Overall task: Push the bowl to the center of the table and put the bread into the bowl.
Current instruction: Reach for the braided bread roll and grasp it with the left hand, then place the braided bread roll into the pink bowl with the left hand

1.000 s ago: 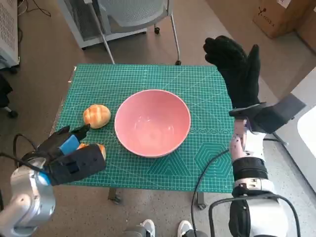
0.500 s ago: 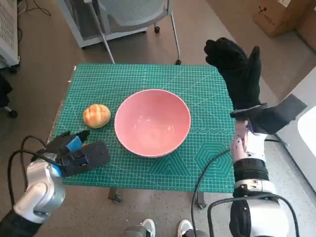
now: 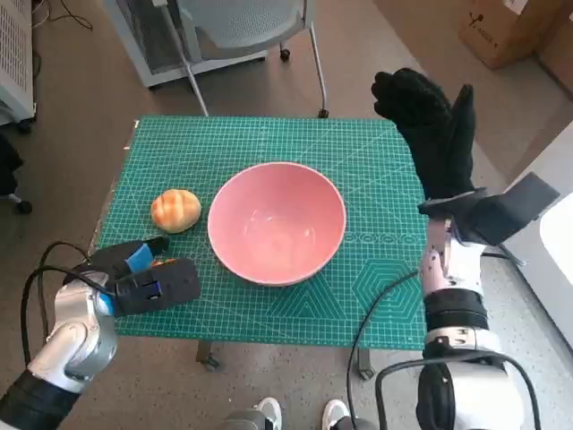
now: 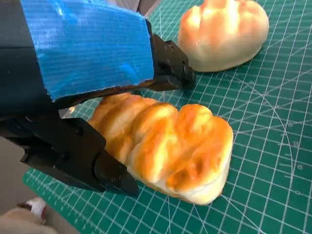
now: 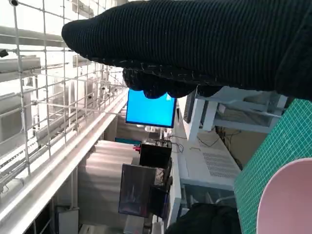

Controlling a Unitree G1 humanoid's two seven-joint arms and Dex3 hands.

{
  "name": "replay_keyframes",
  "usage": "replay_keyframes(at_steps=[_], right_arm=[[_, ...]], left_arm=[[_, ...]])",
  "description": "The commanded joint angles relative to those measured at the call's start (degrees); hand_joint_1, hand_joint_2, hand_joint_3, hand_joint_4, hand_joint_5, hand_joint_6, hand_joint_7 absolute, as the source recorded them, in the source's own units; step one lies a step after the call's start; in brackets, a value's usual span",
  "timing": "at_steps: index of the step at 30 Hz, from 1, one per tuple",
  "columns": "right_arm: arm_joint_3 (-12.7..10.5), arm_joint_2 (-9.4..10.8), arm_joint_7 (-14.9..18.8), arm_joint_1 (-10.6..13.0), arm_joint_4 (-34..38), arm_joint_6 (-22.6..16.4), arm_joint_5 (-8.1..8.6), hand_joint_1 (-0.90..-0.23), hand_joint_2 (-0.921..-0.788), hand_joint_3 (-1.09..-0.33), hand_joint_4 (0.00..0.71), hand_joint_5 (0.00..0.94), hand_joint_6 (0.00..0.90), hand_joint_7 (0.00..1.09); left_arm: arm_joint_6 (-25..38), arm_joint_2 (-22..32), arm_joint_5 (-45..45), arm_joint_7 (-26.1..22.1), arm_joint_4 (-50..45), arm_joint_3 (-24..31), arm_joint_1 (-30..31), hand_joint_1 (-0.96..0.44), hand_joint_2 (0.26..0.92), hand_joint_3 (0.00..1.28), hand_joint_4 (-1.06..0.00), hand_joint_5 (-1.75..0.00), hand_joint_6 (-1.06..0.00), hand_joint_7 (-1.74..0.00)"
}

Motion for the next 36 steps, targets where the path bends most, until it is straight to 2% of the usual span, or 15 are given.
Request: replay_keyframes(at_steps=[1, 4, 8, 20, 32, 36], right_arm=[[-0.1, -0.4, -0.1, 1.5, 0.3, 1.0, 0.31, -0.641, -0.921, -0.721, 0.2, 0.002, 0.374, 0.01], [-0.2, -0.4, 0.0, 1.5, 0.3, 1.0, 0.44, -0.644, -0.921, -0.722, 0.199, 0.001, 0.373, 0.01], [-0.2, -0.3, -0.1, 1.5, 0.5, 1.0, 0.49, -0.646, -0.921, -0.723, 0.198, 0.0, 0.371, 0.01], [-0.3, 0.1, 0.0, 1.5, 1.2, 0.9, 0.57, -0.654, -0.921, -0.727, 0.199, 0.001, 0.372, 0.0], [-0.4, 0.1, 0.6, 1.6, 1.0, 1.2, 1.31, -0.653, -0.921, -0.731, 0.204, 0.002, 0.382, 0.01], [-0.5, 0.1, 0.7, 1.5, 0.8, 1.6, 1.84, -0.652, -0.921, -0.723, 0.205, 0.002, 0.383, 0.01]], left_arm=[[-1.7, -0.7, 0.4, -0.4, 0.8, 0.7, 1.6, 0.05, 0.902, 0.07, -0.72, -1.13, -0.66, -0.83], [-2.4, -0.5, 0.3, -0.7, 0.4, 1.4, 2.0, 0.02, 0.901, 0.06, -0.72, -1.19, -0.69, -0.95], [-3.0, -0.2, 0.2, -1.1, -0.7, 2.6, 2.5, 0.0, 0.901, 0.06, -0.73, -1.2, -0.69, -1.01], [-3.7, 0.5, 1.4, -0.5, -5.2, 6.5, 4.6, 0.0, 0.904, 0.06, -0.73, -1.19, -0.69, -1.04], [-1.3, 2.3, 0.6, -4.0, -19.0, 16.2, 6.0, 0.0, 0.906, 0.04, -0.75, -1.13, -0.68, -1.08], [0.7, 2.7, 1.4, -6.1, -26.2, 19.4, 4.3, 0.0, 0.906, 0.04, -0.76, -1.1, -0.69, -1.1]])
